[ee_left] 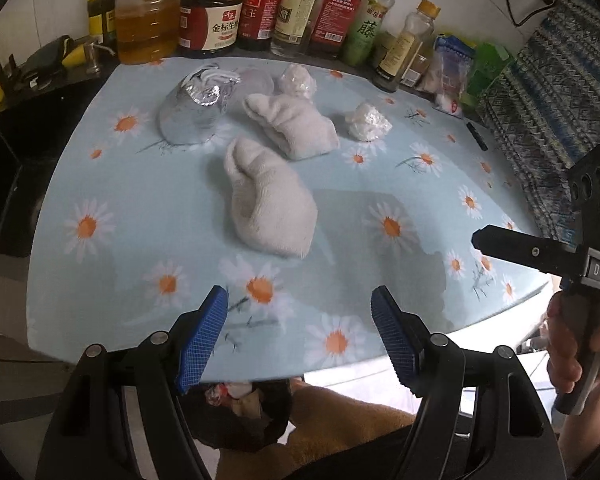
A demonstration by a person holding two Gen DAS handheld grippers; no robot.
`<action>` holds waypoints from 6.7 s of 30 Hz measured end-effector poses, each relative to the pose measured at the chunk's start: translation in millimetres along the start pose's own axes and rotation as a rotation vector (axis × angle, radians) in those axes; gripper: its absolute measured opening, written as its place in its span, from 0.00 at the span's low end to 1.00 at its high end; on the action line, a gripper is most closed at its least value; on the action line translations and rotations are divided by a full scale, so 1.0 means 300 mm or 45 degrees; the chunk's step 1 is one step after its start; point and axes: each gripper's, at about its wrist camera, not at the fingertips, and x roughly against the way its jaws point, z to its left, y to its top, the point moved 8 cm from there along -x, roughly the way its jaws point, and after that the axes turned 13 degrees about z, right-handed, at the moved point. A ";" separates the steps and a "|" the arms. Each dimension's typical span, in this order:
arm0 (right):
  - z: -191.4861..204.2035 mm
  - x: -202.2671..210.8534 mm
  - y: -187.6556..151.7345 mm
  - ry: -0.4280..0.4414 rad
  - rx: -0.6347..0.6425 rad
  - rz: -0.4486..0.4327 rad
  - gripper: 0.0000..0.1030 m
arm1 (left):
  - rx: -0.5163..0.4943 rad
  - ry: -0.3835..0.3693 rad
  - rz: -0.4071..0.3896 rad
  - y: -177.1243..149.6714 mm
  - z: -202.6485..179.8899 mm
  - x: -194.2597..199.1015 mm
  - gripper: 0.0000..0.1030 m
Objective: Collect trash
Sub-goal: 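Raise both open grippers from the bin back over the table, then reach the left gripper to the white knitted cloth and grasp it, then grasp the clear plastic bag of white scraps with the right gripper while the left holds the cloth, then carry the knitted cloth and plastic bag down over the black bin, then open both grippers over the bin to drop cloth and bag, then raise both open grippers from the bin back over the table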
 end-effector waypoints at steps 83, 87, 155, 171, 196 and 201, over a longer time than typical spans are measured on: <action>-0.121 -0.256 0.507 -0.309 0.244 0.115 0.45 | 0.183 0.074 -0.019 0.204 0.107 -0.116 0.35; -0.071 -0.229 0.460 -0.310 0.215 0.083 0.45 | 0.148 0.050 -0.043 0.180 0.138 -0.078 0.35; 0.285 -0.612 -0.547 -0.049 -0.079 0.283 0.58 | 0.005 -0.211 0.387 -0.656 0.348 -0.252 0.57; 0.238 -0.631 -0.564 -0.028 -0.199 0.284 0.62 | 0.092 -0.183 0.434 -0.644 0.416 -0.283 0.63; 0.272 -0.378 -0.445 -0.124 -0.125 0.080 0.63 | -0.046 -0.297 0.215 -0.506 0.296 -0.106 0.63; 0.253 -0.335 -0.363 -0.117 -0.092 0.051 0.63 | -0.075 -0.249 0.144 -0.448 0.285 -0.057 0.63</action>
